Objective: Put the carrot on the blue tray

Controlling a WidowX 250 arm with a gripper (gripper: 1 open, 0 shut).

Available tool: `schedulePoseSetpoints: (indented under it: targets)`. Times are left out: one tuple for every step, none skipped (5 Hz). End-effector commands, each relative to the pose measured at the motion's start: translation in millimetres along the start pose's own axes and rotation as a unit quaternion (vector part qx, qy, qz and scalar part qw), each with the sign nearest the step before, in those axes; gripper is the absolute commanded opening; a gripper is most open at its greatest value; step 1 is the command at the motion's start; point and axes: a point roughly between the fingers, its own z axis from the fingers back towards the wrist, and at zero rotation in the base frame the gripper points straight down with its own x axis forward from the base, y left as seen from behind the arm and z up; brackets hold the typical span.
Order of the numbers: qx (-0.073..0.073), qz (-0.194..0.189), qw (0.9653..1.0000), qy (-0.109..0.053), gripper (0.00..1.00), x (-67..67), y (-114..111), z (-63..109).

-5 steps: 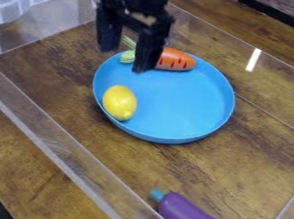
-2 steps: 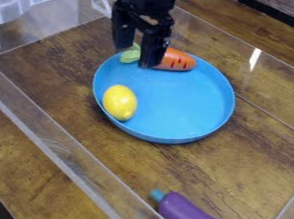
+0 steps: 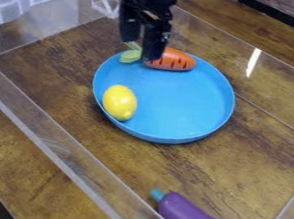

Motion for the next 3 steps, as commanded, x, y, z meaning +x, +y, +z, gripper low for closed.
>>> schedulePoseSetpoints:
  targets:
    - [0.020,-0.015,0.9991,-0.035,1.00,21.6,11.4,23.7]
    - [0.022,-0.017,0.9990,-0.035,1.00,31.6,21.5,23.2]
    - [0.023,-0.019,0.9990,-0.034,1.00,41.4,31.4,21.3]
